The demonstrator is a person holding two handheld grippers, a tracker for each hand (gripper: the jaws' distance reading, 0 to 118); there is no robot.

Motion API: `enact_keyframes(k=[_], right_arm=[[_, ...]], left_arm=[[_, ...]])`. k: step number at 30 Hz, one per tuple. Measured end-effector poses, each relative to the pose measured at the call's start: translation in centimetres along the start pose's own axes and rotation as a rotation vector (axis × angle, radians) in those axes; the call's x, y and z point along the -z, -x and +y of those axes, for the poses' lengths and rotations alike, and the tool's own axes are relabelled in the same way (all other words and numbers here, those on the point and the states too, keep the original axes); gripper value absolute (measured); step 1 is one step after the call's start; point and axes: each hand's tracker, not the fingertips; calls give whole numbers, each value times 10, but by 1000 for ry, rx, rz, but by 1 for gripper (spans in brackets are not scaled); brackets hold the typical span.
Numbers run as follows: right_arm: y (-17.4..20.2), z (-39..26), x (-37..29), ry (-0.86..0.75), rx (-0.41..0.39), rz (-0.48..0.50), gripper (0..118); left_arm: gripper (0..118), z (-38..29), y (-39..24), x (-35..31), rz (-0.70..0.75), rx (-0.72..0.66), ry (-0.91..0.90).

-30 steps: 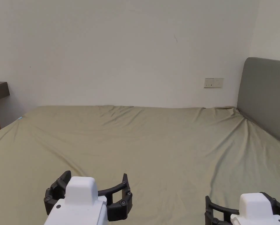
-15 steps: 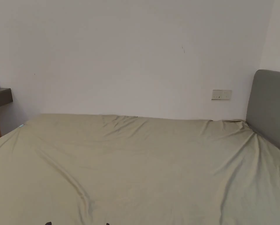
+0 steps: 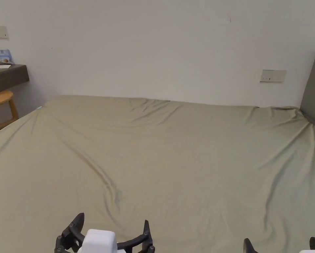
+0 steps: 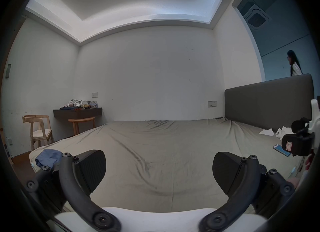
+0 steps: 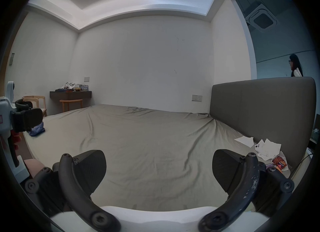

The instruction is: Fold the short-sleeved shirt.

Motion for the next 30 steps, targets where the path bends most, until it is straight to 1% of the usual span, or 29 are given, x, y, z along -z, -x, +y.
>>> enact_keyframes(k=[3, 8, 14, 15, 17, 20, 25, 30], right_arm=[[0, 0, 3, 20, 15, 15, 118], [-1, 1, 7, 36, 38, 7, 118], [0, 1, 5, 35, 37, -1, 118], [-1, 1, 4, 33, 44, -1, 118], [-6, 0, 3, 24, 93, 42, 118], [-2, 0, 3, 25, 71, -23, 118], [1, 0, 3, 24, 54, -9, 118], [7, 1, 5, 35, 18, -1, 118]], left_arm=[[118, -1, -6, -2, -12, 29, 4], [118, -3, -11, -5, -39, 61, -8], [118, -1, -6, -2, -31, 27, 7], [118, -1, -5, -2, -30, 22, 10], [118, -1, -4, -2, -29, 11, 12], [118, -1, -4, -2, -29, 7, 12], [118, -1, -8, -3, -34, 28, 9], [118, -1, -8, -3, -39, 28, 11]])
